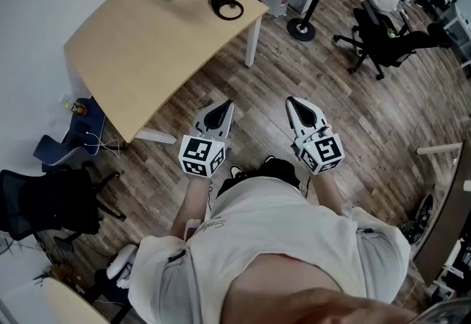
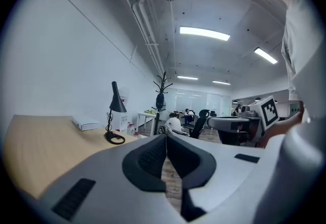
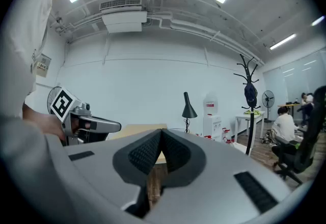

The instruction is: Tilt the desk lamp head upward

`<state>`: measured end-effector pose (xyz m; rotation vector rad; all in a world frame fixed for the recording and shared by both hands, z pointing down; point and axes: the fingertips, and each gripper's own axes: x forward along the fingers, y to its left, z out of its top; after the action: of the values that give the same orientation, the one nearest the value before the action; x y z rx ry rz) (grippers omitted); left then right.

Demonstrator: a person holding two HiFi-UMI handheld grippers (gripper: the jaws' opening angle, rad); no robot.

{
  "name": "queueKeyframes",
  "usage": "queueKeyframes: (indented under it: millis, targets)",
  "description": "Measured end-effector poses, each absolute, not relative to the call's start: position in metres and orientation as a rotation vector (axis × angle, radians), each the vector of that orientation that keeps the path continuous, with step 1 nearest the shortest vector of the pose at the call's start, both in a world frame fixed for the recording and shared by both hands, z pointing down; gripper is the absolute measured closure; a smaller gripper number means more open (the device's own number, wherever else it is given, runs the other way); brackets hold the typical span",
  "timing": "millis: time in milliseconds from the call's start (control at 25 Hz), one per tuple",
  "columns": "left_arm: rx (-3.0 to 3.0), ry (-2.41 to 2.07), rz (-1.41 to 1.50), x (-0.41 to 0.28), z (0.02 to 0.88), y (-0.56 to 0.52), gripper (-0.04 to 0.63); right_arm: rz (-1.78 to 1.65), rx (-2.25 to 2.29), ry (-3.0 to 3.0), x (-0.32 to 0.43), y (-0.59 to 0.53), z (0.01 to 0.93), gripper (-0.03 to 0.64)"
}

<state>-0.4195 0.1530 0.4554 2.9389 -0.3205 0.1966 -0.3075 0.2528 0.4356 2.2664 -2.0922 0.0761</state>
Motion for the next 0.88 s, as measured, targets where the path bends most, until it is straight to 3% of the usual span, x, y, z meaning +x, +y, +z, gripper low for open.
queueKeyframes:
  millis: [480,880]
  targets:
    - [2.889,-0.355,0.198,-0.418,0.471,0.138,0.580,-0.025,2.192,-2.105,-0.307,0.235,0.431,0.622]
    - [2.889,-0.267,0.292,-0.351,0.480,0.119,0.580,0.143,2.256,-2.051,-0.246,0.222,0.460,0.621]
